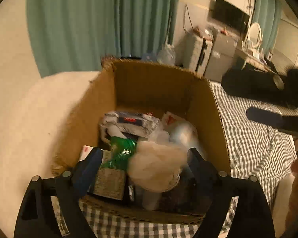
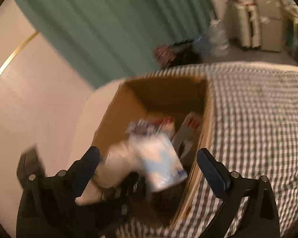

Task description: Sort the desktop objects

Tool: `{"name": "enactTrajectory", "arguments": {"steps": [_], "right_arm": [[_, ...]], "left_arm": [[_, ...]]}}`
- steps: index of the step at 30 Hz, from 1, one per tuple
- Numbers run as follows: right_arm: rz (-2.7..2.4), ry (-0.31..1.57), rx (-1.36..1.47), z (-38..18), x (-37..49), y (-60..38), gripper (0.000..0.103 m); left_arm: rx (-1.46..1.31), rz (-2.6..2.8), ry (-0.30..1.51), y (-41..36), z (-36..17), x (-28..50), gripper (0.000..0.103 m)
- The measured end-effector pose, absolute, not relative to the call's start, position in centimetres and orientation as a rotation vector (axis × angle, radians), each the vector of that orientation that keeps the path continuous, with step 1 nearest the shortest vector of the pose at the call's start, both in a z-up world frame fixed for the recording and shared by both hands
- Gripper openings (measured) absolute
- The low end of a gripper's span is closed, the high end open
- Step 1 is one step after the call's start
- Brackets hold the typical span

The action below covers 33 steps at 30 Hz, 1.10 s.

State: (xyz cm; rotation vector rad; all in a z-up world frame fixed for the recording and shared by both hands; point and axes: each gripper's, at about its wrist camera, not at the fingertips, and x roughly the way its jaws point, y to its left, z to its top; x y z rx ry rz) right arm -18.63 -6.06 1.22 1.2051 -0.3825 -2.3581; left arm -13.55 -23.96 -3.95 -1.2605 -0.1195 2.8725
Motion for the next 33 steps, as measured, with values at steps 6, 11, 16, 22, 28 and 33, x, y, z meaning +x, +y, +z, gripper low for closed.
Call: {"name": "enactTrajectory", "arguments": {"steps": [6, 11, 16, 22, 28, 33], "right_arm": [[-2.479, -0.357, 1.121, 3.5, -16.9, -4.9, 0.1], [-2.622, -0.163, 1.011, 6.2, -13.2, -3.7, 0.101], [-2.758, -0.021, 0.889, 6.4, -8.7, 0.1, 0.103], [-2.886, 0.102, 0.889, 1.5, -5.2, 4.7, 0.103], [-2.861, 0.198, 0.962, -0.9, -6.1, 4.6, 0.102], [-2.85, 0.102, 0.999, -2.0, -6.2, 4.4, 0.102]], "left_arm": [[-1.199, 2.976, -0.155, -25.4, -2.4, -12.2, 0.102], [-1.09, 3.064, -0.299, -24.9, -0.8, -9.8, 0.103], [-1.051, 3.027, -0.515, -23.2, -1.9, -6.3, 0.103], [-1.093, 3.03, -0.52, -19.8, -4.1, -5.0, 0.103], [-1.041, 3.071, -0.291, -16.4, -4.7, -4.6, 0.103], [-0.953, 3.11, -0.126, -15.3, -4.3, -3.8, 0.103]]}}
